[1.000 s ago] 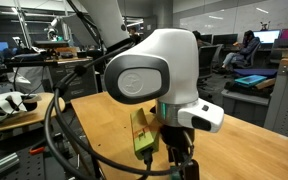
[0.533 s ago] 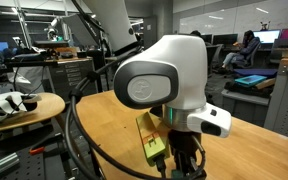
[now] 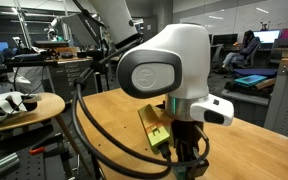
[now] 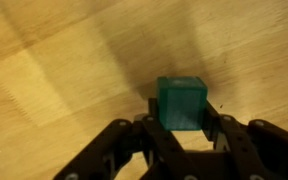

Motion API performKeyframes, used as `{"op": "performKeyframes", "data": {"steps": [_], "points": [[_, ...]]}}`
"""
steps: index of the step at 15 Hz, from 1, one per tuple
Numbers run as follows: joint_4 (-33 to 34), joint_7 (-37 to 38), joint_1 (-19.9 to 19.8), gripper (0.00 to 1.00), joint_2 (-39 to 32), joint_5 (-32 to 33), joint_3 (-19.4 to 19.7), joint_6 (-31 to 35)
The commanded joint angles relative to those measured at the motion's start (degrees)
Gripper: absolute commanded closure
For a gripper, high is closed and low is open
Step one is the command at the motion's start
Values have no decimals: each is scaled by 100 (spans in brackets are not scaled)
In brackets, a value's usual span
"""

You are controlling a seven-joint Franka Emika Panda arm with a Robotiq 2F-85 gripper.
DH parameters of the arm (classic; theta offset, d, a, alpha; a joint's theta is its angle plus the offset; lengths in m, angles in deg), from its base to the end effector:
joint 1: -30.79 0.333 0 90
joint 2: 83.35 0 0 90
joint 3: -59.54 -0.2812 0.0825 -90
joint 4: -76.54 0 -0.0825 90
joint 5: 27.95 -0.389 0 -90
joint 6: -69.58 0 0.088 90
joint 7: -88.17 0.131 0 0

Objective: Put the block in the bowl

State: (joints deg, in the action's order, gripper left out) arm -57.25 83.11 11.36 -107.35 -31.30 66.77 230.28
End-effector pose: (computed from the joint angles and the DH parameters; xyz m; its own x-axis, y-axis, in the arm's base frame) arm 0.4505 -0.2358 0.1029 0.9124 -0.4059 0.0531 -0.4079 -0.9124 0.0337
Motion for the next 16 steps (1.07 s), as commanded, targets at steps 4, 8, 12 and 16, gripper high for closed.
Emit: {"op": "performKeyframes", "data": {"steps": [4,8,12,16], "points": [[305,318,628,83,724,590,473,-914],[640,550,932,83,999,982,456,-1418],[961,573,1155,83,988,910,230,-1688],[1219,525,1355,83,752,733,-61,-1766]]}}
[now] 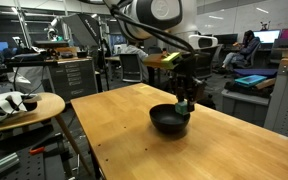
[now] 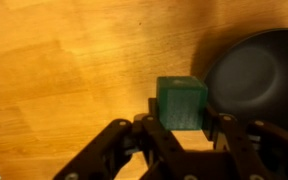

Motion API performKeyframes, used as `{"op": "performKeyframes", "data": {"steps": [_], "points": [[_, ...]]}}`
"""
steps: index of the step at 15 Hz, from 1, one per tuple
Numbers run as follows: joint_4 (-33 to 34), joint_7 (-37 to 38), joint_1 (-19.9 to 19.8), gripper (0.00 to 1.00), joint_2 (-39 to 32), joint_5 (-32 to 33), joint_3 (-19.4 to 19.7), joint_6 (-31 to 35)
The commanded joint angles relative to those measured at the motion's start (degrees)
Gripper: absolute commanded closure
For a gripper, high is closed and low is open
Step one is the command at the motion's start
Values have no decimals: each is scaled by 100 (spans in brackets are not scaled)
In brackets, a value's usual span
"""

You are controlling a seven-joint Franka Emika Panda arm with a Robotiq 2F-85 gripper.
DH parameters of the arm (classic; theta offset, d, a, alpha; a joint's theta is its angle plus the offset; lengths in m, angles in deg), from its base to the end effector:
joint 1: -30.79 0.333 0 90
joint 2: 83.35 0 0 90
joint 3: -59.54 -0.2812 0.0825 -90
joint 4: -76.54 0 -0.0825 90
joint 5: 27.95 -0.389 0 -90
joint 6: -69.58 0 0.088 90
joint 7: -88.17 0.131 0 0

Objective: Put the block in the bowl

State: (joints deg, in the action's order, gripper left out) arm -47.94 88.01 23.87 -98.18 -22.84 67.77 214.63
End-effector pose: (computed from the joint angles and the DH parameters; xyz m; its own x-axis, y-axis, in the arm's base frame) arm 0.5487 -0.1502 0.2225 0.9792 -0.1780 0.0974 -0.1872 -0.9777 0.0950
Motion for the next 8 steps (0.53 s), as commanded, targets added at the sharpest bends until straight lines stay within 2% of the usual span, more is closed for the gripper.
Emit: {"op": "performKeyframes", "data": {"steps": [1,8], "points": [[345,32,141,83,-253,-158,-234,-168],[781,-80,208,83,-985,-503,-580,-53]]}}
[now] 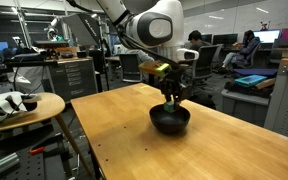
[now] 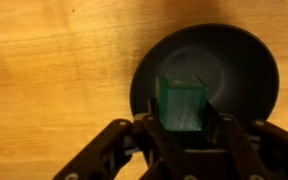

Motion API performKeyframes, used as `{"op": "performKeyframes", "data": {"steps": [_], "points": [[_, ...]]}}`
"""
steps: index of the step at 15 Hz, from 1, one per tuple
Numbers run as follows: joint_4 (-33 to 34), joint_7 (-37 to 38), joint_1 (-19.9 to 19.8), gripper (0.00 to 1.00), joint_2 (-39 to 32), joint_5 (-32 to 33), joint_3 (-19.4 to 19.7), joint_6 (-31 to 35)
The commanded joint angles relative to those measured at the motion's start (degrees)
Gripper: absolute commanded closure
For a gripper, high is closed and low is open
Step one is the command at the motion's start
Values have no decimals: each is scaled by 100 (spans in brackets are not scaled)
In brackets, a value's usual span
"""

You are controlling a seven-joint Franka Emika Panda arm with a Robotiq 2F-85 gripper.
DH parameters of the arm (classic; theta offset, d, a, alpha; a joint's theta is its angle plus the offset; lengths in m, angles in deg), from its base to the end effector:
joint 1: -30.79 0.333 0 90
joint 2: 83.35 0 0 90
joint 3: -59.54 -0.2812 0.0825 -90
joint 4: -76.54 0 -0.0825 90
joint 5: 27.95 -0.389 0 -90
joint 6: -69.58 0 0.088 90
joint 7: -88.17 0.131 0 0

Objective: Put the block in the bowl

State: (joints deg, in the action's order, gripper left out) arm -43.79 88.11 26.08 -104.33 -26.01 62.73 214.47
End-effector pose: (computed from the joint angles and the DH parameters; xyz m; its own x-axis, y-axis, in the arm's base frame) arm 0.5757 -0.0807 0.1890 0.9927 -0.1038 0.0621 -0.1064 -0.9935 0.0411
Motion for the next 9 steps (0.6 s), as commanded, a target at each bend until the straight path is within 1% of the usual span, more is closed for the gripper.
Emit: {"op": "performKeyframes", "data": {"steps": [1,4,8,9], "points": [[420,-90,-19,83,-477,-204,-90,-15],[604,-176,-65,83,-824,-286,-145,26],[811,-343,-126,82,-1138,-360,-231,-82],[846,-384,-135,33,-1168,-374,-254,-121]]}}
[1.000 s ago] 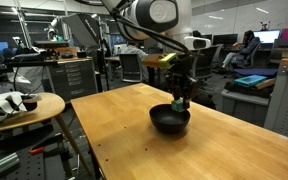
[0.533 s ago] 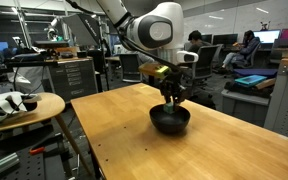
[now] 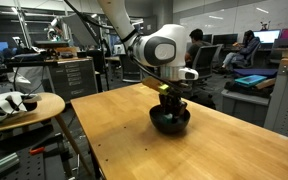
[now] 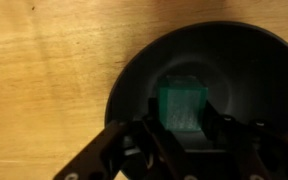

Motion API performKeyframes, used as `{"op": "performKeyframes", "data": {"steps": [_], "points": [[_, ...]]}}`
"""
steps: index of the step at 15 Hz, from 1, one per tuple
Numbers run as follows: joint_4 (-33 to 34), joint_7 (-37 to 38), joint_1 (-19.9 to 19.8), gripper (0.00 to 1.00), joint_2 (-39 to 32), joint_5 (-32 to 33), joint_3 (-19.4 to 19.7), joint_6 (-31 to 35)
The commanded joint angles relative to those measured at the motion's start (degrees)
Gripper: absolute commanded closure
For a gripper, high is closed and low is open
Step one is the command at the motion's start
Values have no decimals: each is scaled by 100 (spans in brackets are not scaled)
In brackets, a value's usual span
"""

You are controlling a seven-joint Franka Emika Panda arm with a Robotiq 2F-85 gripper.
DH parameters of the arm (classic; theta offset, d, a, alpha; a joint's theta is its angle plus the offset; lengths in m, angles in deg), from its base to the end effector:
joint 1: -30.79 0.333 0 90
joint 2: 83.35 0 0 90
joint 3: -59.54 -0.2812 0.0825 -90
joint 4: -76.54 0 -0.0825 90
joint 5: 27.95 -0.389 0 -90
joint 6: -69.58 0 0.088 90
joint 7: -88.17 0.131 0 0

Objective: Put the block in the bowl

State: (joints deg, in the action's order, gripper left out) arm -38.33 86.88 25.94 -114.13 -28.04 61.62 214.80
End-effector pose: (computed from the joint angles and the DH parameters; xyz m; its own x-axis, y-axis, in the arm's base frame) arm 0.5851 -0.0719 0.1263 0.9955 -0.0946 -0.0076 -0.0945 -0.9954 0.0175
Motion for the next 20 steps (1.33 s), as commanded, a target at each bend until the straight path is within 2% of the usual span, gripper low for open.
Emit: {"op": "performKeyframes", "data": {"steps": [1,5,6,15,20], "points": [[330,-270,-115,31,-188,-182,-157,-196],[479,-304,-56,2,33,-176,-224,-451],[527,-279,-11,0,137,-131,-216,-551],[444,-327,351,0,1784,89,-239,-2670],[344,-213,515,0,2629,325,-232,-3506]]}}
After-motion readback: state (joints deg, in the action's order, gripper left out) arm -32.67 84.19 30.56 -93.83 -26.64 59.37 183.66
